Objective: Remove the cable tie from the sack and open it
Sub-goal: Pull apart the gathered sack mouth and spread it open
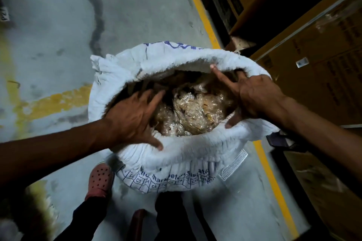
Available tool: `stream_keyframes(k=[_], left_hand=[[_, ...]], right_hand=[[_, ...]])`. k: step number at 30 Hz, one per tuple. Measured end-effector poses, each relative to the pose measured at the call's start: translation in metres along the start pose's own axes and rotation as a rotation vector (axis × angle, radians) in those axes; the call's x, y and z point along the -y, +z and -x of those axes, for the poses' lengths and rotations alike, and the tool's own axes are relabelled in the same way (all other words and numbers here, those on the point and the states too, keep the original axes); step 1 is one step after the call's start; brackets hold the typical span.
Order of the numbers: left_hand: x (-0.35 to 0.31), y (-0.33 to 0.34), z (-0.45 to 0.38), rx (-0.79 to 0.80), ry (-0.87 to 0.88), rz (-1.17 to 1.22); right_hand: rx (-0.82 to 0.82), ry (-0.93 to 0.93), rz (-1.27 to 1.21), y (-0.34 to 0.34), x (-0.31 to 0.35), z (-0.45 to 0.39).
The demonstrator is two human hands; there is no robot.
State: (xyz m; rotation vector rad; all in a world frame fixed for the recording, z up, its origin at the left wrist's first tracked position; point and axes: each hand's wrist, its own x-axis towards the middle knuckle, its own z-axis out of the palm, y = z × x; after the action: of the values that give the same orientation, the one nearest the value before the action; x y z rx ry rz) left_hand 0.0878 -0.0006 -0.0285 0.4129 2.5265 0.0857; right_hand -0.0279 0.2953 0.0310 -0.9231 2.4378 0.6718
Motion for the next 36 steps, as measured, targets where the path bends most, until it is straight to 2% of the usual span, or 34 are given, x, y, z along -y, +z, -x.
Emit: stream_keyframes(k=[4,14,18,23,28,31,34,36], left_hand=[[0.025,0.006,0.009,0.142,-0.035,-0.015],[0.052,-0.012,0.002,0.112,-0.028,-0.063],[0.049,-0.016,0.001,0.040,0.011,-0.050],[0.046,-0.024,-0.007,-0.185,0.075,-0.075],[0.056,-0.032,-0.016,-0.253,0.105,0.237],[0.056,-0.032,-0.024,-0.293,0.109,0.521],[0.053,-0.035,-0.036,-0.306,0.071,0.786],[0.052,-0.044,-0.039,-0.255,0.061,0.835]], right_hand=[[0.032,0.050,0.005,0.005,-0.006,-0.001],[0.067,0.034,0.050,0.001,-0.019,-0.003],[-0.010,-0.008,0.011,-0.001,-0.013,-0.007],[-0.186,-0.139,-0.064,-0.001,-0.012,-0.015],[-0.297,-0.174,0.007,0.007,-0.019,-0.016],[-0.282,-0.161,0.002,0.011,-0.015,-0.016],[-0.240,-0.178,-0.170,0.016,-0.009,-0.020],[-0.117,-0.206,-0.329,0.012,-0.006,-0.022]])
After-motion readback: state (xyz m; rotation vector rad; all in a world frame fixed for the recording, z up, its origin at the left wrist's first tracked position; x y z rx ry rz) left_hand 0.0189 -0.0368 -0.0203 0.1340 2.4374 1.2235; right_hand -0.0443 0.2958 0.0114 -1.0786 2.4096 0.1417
